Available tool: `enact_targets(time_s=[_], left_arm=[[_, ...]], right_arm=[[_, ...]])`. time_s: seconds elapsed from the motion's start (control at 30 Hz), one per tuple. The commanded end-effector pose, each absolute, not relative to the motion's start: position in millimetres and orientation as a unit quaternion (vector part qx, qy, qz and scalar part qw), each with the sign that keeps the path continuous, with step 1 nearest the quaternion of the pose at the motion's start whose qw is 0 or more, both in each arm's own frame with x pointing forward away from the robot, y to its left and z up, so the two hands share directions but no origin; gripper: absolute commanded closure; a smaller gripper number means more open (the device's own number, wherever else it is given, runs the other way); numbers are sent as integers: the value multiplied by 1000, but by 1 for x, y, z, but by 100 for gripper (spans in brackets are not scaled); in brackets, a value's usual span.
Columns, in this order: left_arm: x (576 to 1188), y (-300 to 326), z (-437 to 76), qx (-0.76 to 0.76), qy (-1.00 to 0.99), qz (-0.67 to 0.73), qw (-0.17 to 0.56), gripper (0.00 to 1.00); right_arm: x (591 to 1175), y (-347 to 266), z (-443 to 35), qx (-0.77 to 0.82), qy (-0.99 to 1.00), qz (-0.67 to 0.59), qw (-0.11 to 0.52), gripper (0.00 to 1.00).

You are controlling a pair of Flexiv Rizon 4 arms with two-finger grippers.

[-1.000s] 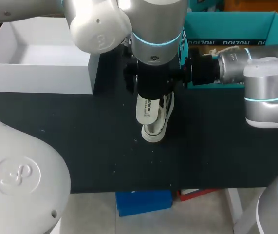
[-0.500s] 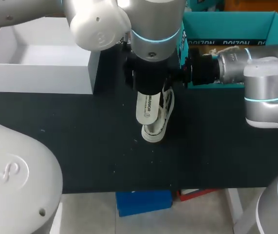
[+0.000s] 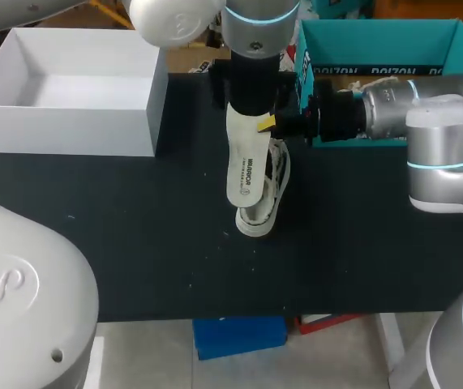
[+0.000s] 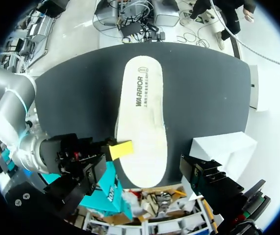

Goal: Take the shoe out of the shoebox, open the shoe tongue, remove and reinsert the insole, then place the shoe into the shoebox

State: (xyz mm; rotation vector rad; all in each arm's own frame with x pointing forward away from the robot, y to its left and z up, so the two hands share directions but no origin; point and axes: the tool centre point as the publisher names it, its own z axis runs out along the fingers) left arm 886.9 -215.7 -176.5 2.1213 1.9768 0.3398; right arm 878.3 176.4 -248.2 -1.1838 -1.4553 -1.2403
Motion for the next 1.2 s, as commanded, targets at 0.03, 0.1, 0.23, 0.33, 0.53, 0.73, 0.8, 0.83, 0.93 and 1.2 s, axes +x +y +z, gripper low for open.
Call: enact_targets(time_s=[0.03, 0.1, 0.23, 0.33, 0.53, 0.73, 0.8, 0.83, 0.93, 1.2], left_arm=[[910, -222, -179, 723, 674, 109, 107, 0], [919, -223, -178, 722, 675, 104, 111, 0], [937, -226, -175, 721, 675, 106, 113, 0], [947, -225, -175, 719, 678, 100, 116, 0], [965, -226, -179, 716, 684, 83, 113, 0], [975, -226, -178, 711, 688, 92, 110, 0], [975, -225, -176, 711, 688, 92, 112, 0], [973, -224, -175, 711, 688, 93, 112, 0], [964, -224, -173, 712, 687, 92, 115, 0], [928, -214, -171, 715, 683, 88, 120, 0]], right_arm=[[879, 177, -248, -475, -584, -497, 432, 100], [879, 177, -248, -475, -584, -497, 432, 100], [879, 177, -248, -475, -584, -497, 432, 100], [879, 177, -248, -475, -584, -497, 432, 100], [879, 177, -248, -475, -584, -497, 432, 100], [879, 177, -248, -475, -584, -497, 432, 100], [879, 177, -248, -475, -584, -497, 432, 100], [879, 177, -248, -475, -584, -497, 432, 100], [879, 177, -248, -475, -584, -497, 432, 100], [879, 177, -248, -475, -584, -497, 432, 100]])
